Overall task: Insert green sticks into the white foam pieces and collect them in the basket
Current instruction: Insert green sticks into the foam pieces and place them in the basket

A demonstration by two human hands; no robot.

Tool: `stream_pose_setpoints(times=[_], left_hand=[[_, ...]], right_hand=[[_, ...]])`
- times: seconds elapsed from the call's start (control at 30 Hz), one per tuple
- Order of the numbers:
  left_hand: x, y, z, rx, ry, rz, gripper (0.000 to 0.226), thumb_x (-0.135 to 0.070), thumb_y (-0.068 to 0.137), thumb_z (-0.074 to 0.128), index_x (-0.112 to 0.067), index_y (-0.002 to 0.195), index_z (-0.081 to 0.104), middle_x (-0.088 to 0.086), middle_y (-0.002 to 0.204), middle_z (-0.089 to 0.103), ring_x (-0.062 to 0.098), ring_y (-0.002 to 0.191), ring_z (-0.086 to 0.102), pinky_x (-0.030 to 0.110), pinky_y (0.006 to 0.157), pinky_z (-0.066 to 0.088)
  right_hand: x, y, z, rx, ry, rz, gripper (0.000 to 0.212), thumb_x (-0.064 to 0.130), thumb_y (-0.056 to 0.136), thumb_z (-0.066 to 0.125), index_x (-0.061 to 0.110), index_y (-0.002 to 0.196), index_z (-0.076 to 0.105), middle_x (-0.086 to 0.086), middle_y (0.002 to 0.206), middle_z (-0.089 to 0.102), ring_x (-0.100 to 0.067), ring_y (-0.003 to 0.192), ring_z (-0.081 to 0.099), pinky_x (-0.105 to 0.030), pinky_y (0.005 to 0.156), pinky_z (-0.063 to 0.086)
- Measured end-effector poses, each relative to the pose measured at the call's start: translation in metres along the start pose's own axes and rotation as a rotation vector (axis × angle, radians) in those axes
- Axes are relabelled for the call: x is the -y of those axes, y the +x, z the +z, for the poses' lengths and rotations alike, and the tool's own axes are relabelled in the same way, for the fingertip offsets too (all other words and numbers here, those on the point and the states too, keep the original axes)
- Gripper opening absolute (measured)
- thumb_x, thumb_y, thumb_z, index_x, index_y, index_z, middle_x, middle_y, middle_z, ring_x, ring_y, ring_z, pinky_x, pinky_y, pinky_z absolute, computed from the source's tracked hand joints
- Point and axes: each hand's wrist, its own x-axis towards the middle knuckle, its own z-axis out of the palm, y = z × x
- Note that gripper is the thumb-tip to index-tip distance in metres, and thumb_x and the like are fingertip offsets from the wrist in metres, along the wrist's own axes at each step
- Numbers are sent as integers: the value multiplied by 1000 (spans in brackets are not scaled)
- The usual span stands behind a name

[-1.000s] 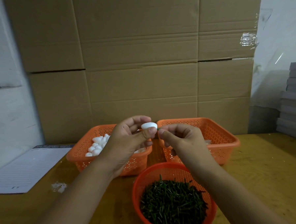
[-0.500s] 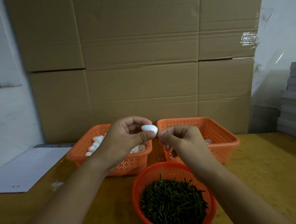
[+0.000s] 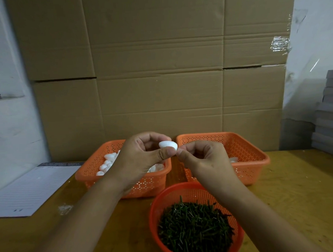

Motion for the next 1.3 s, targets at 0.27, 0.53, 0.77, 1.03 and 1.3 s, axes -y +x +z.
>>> stream_pose_setpoints(times=[0.27,0.53,0.77,1.03,1.3], left_hand=[[1,1,2,-41,-40,-13,49,-29,68,83,-16,113,67,9,98,77,17,79,68,22,65,57],[7,3,9,-81,-90,17,47,-28,65,84,-12,105,65,12,100,77,17,83,72,23,65,57],[9,3,4,-54,-70,7,36,-24,75,81,-15,108,72,10,106,76,18,91,73,23,69,56],[6,0,7,-5,-22,42,31,-30,74,82,-25,104,74,8,105,76,18,92,73,26,74,58],[8,1,13,-50,-29,41,37,-22,78,81,-16,112,69,2,108,74,18,90,71,29,72,57]], right_hand=[[-3,1,-2,67,56,129,11,15,92,69,10,84,76,4,59,62,-10,56,53,-24,53,43],[-5,0,-1,77,194,230,11,18,88,73,8,89,77,0,63,64,-7,60,57,-20,50,44],[-7,0,-4,76,149,189,11,16,90,71,10,85,78,0,62,65,-12,60,57,-21,52,45],[-5,1,-5,87,125,202,16,14,89,71,2,79,75,-13,67,63,-24,64,54,-31,55,42],[-2,1,-1,-6,96,120,13,20,86,75,10,78,78,-9,61,61,-21,58,48,-33,53,39]])
